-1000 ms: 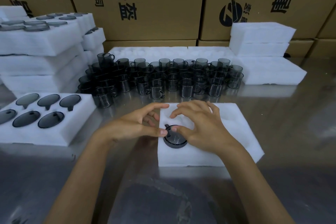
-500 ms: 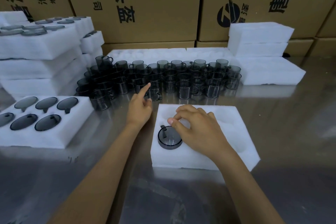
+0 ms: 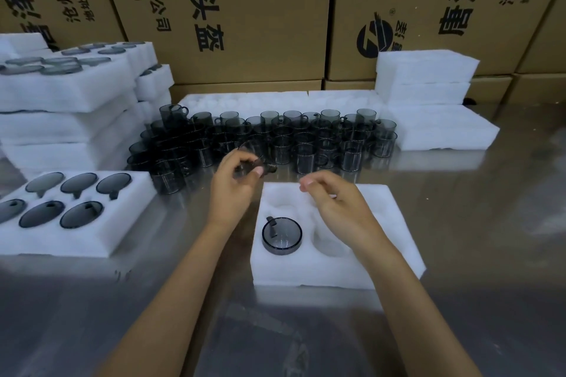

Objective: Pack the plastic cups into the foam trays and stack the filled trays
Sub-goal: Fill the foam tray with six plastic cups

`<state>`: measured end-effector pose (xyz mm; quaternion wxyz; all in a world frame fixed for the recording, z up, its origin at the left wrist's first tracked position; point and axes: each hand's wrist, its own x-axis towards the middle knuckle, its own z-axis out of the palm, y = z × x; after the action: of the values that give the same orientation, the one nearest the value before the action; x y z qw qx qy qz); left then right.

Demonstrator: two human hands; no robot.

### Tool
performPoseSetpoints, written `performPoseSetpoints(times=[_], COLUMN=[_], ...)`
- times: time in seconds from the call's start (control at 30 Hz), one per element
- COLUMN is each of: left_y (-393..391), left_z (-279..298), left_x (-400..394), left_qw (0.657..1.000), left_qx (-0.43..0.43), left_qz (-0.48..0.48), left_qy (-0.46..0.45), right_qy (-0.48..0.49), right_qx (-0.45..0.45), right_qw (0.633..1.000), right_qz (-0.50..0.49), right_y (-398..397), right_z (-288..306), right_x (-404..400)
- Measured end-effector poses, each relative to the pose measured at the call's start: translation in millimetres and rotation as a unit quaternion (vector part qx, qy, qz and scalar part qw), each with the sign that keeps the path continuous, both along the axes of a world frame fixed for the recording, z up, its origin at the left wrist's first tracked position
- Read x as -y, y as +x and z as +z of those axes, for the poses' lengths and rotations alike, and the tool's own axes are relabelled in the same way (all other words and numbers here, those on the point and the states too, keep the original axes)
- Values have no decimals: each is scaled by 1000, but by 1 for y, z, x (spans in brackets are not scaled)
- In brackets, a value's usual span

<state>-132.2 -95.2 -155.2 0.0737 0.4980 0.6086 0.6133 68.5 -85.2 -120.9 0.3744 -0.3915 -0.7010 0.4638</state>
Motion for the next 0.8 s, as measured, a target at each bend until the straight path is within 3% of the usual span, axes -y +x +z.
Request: performPoseSetpoints(times=[0.13, 0.27, 0.37, 0.57, 0.8], left_y=[31, 55, 56, 54, 55], left_z=[32, 35, 32, 35, 36], left_x=[17, 42, 50, 56, 58], left_qw=[998, 984, 976, 974, 986], left_qx=[-29, -165, -206, -211, -145], left_qz=[-35, -48, -32, -38, -75], left_qy=[53, 54, 66, 71, 18], right_qy=[14, -10, -8, -14, -24], right_qx=[-65, -104, -96, -104, -102], right_qw=[998, 994, 995, 994, 994], right_qz=[-14, 11, 23, 33, 44], right_y=[2, 6, 8, 7, 6], right_z=[6, 11, 11, 10, 10], right_x=[4, 7, 8, 6, 9])
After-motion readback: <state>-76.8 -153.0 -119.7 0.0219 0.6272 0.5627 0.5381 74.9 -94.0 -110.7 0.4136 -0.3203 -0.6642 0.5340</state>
